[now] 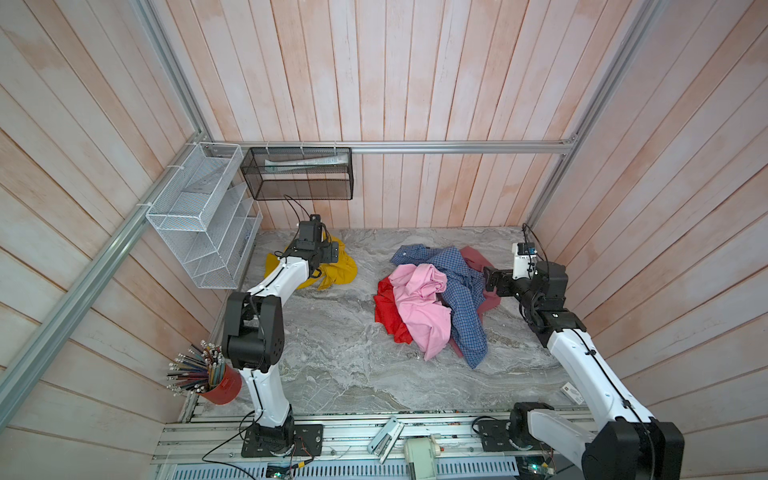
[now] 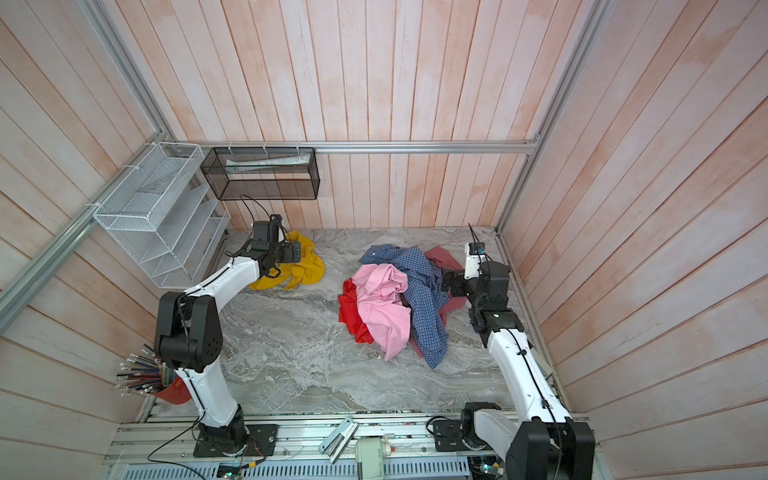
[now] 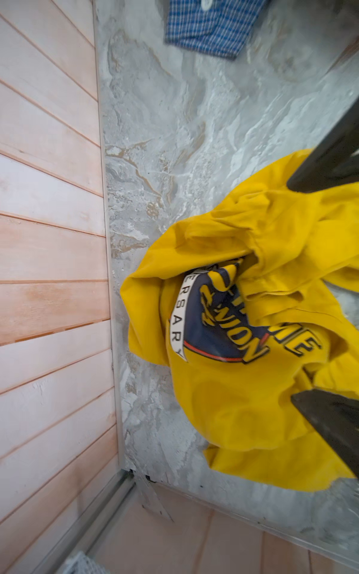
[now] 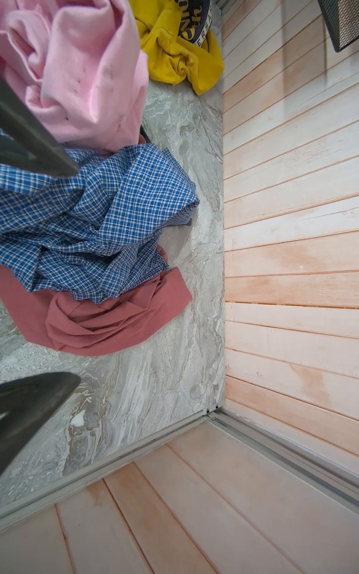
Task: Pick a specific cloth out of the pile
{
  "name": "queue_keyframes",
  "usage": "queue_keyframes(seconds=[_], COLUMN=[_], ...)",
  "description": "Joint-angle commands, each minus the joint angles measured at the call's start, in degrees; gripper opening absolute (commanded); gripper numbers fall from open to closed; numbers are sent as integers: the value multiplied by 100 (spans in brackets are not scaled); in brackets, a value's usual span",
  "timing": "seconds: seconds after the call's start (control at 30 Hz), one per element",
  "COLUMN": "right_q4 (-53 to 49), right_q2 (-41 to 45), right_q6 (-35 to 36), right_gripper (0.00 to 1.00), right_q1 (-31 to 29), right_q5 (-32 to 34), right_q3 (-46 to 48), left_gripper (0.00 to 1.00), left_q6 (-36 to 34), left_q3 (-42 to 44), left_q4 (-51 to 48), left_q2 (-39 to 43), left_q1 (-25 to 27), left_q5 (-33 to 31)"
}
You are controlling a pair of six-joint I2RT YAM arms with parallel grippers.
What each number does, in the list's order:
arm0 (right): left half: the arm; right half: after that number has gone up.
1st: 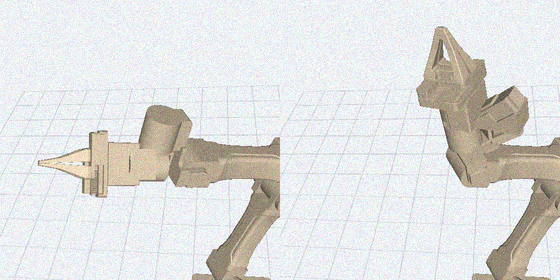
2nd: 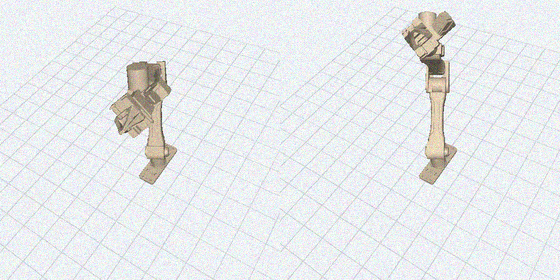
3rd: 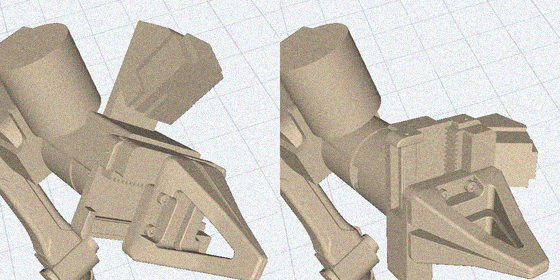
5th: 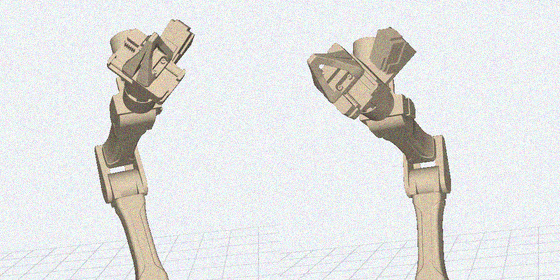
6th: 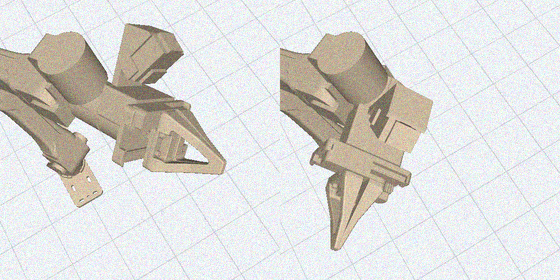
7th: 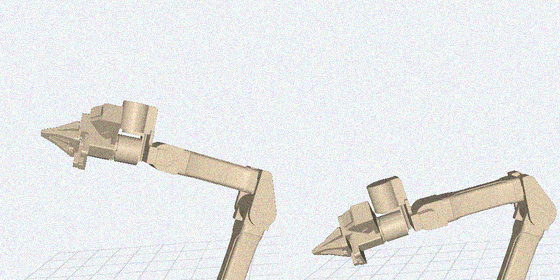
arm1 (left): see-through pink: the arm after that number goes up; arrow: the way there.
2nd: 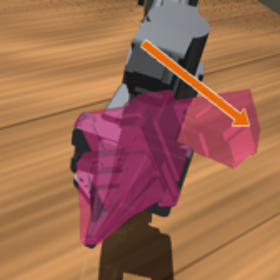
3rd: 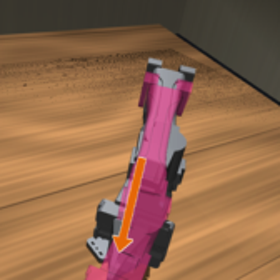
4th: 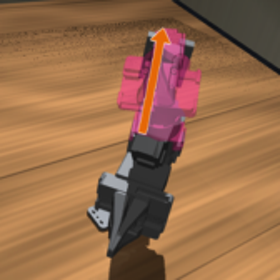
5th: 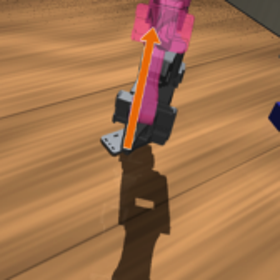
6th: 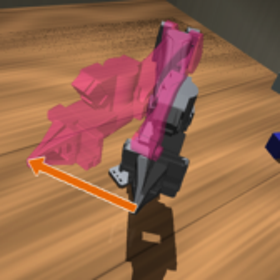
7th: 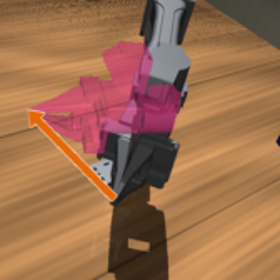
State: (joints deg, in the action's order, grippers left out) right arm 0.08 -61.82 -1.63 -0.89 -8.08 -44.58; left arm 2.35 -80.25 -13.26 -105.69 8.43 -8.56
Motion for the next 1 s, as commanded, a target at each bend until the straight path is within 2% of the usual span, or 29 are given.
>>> queue_keyframes(seconds=[0.0,0.03,0.13,0.23,0.27,0.43,0.67,0.97], right_q4=[219,263,411,453,458,637,1298,1757], right_q2=[20,0,-93,-200,-210,-158,2,-128], right_q6=[74,64,14,-14,-15,171,195,231], right_gripper=[98,98,98,98,98,98,98,98], right_q1=[72,88,104,106,106,137,388,457], right_q5=[-185,-208,-297,-365,-366,-215,-454,-361], right_q3=[140,157,195,178,177,439,1121,1431], left_gripper=[100,100,100,100,100,100,100,100], left_q6=[170,153,-46,172,449,1257,1748,2124], left_q3=[595,762,871,926,1060,2062,3519,4215], left_q4=[266,240,-213,-466,-368,448,1181,958], left_q2=[484,528,291,106,153,870,2276,3005], left_q1=[35,92,491,766,815,870,923,906], left_q5=[334,373,-202,-414,-411,-435,-843,-1444])
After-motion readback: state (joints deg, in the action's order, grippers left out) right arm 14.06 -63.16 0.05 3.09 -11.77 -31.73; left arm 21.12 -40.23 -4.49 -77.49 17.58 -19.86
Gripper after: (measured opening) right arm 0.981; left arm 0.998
